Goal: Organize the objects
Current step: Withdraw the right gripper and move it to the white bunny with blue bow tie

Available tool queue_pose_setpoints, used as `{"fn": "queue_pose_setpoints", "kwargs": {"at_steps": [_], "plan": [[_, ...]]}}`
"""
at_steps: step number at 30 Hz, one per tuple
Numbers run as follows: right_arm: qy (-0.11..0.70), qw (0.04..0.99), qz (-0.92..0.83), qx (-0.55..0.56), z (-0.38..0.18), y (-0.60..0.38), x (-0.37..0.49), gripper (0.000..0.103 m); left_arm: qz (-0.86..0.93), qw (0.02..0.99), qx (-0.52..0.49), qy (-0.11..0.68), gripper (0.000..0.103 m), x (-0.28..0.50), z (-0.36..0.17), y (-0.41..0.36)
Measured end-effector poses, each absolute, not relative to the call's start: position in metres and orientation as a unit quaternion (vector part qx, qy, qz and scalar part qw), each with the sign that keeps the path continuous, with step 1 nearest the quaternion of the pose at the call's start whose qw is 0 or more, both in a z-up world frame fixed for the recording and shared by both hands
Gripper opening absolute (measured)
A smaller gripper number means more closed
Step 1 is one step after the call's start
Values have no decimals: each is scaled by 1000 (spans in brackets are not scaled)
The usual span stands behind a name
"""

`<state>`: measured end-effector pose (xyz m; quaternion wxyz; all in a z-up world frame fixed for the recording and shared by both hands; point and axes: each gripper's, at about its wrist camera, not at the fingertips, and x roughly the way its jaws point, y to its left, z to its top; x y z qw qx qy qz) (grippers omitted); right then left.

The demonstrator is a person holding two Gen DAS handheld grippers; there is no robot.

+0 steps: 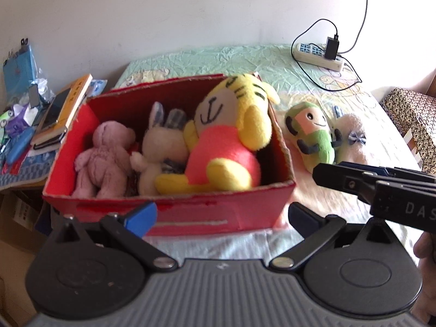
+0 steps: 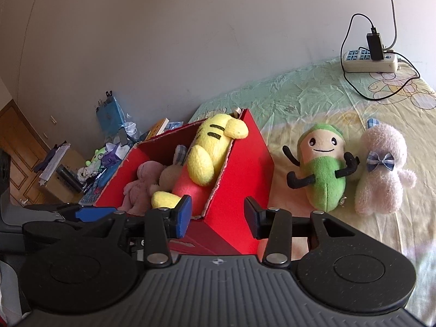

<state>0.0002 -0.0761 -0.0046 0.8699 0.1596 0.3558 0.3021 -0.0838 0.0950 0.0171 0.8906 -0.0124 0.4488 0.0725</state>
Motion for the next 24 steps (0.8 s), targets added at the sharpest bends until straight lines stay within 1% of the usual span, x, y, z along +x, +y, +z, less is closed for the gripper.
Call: {"fn": "queue_pose_setpoints", "kwargs": {"at_steps": [10,14,18,24], "plan": [[407,853,299,129,-24,-115,12,46,24,875,-15,483,102,-79,-10,33],[432,848,275,134,-36,-140,20,46,-7,868,-19,496,101,-65,-24,6],[448,847,246,142,-45,-166,26,46,-32,861,-22,506,97,-48,-37,-17],[460,853,190,155,-55,-208,43,47,-75,860,-27,504,97,-17,-50,-45]]}}
